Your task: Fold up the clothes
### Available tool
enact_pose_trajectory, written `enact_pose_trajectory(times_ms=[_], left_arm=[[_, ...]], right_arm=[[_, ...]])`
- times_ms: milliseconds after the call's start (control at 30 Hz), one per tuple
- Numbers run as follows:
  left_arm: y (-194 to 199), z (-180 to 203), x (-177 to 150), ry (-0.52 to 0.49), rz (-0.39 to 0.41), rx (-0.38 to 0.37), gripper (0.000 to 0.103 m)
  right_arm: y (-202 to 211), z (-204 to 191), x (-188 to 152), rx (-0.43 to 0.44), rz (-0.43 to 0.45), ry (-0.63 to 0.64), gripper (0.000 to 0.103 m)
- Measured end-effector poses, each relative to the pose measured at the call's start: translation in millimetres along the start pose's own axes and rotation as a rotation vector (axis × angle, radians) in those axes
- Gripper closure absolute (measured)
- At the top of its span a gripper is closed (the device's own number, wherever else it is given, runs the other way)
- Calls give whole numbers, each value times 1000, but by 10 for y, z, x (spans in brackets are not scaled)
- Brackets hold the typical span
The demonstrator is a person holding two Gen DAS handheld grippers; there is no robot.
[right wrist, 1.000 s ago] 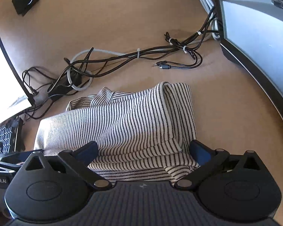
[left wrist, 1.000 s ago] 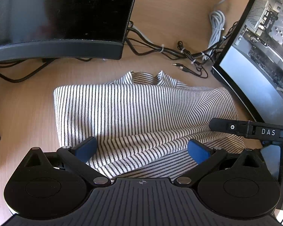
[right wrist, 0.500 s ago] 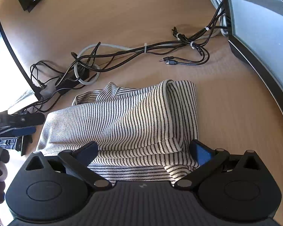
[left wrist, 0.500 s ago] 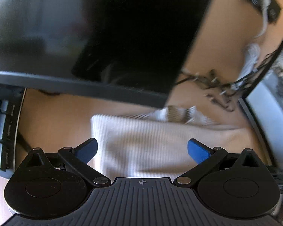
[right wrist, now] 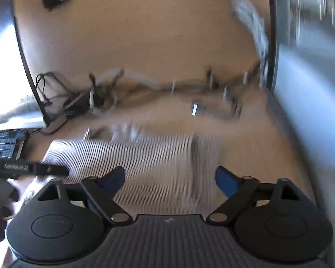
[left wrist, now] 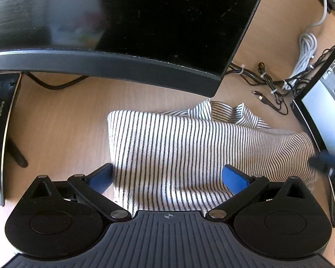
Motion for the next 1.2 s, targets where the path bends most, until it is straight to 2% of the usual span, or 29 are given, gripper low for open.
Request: enact_pose_trajectory(times_ms=[67,167,300,367,467,567,633,700,833,933,1033,1067,1167,1200], left_arm=[[22,-46,-10,-6,1,-1,0],[29,-70,-10,-2,1,1,0],[109,-161,-23,32,0,-8,0],[186,-218,-38,49,12,-11,0],[350,-285,-82,75,42,-6,0],[503,-315,-136,105,65,5,0],[614,-321,-194,120,81,-4,0],[724,-332,-267,131,95,-13,0],[827,-396,-440,144,86,-3,0],[842,-484,-567,178,67,11,0],[882,-599,-662,221,63,17,0],[906,-639,-684,231,63,17,0],[956,-703,-692,237,73,15,0],[961,-701,-686,236,77,12,0]], right_arm=[[30,-51,84,-21,37,46,24],[-233,-59,-12,36,-64,10,24],[-321,-58,-95,2,-87,60,24],[-247,-36,-22,-10,-87,75,24],[-61,1,177,-35,-39,122,25],[5,10,450,8,-20,98,25],[-66,-7,596,46,-29,78,34],[-222,-55,693,70,-52,88,63],[-683,-187,790,80,-100,113,63],[-1010,-286,788,113,-155,98,53],[-1198,-378,685,121,-184,99,51],[-1215,-406,670,113,-169,106,55],[-1089,-436,697,174,-167,41,95],[-1044,-445,708,196,-168,17,96]])
Point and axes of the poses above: each gripper's, at about its wrist camera, not at the fingertips, and y roughly against the way its jaws point, z to its right, x to its top, the point moved 5 cm from there along -y, roughly the way its jaws point, and after that the axes turned 8 degrees about -z, right-handed, at the moved point
